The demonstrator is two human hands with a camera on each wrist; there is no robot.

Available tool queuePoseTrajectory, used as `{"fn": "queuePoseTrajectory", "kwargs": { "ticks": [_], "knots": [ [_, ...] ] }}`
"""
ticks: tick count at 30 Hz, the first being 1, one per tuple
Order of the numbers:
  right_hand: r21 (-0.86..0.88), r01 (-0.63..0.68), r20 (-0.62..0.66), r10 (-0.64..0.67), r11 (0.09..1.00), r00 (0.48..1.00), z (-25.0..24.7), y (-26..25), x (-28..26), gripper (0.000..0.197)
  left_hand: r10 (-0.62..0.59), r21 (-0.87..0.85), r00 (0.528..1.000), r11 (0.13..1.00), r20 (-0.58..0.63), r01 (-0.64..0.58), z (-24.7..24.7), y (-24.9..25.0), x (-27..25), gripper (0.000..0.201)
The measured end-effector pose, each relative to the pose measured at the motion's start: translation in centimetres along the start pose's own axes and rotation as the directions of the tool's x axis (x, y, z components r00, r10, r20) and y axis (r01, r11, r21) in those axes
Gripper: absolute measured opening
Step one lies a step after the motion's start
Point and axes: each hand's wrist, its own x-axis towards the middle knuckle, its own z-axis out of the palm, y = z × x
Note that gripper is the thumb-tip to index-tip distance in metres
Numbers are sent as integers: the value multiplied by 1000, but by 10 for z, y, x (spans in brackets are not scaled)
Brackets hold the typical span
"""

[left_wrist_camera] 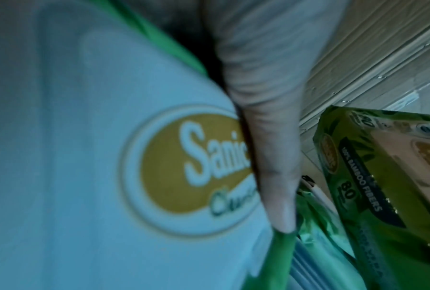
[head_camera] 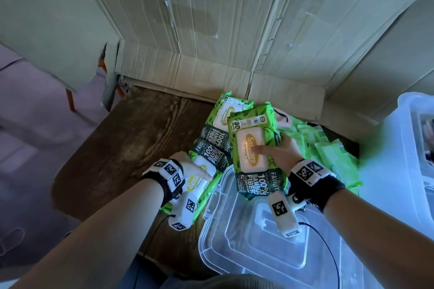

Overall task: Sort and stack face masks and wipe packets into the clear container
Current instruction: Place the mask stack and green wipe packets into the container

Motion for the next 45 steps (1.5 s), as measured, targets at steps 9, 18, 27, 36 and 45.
{"fn": "queuePoseTrajectory", "kwargs": {
  "ticks": [9,18,27,36,45],
  "knots": [
    [86,366,-168,-349,927,922,-97,-70,-70,46,203,132,946,976,-252,-174,-16,50,-47,86],
    [-390,333,-210,-435,859,876,-258,-69,-139,59,456,-114,823,849,-338,-516,19,163,-101,59],
    [-882,-25,-129,-189,471,973,-330,-8,-150,55,496,-11,845,861,-200,-508,108,211,-112,87],
    [-980,187,164,280,-60,946,-285,32,-75,83,450,216,876,885,-174,-412,141,213,-101,76],
    [-947,267,169,429,-178,888,-260,72,-30,72,456,280,874,872,-168,-402,147,216,-97,81]
  ]
}}
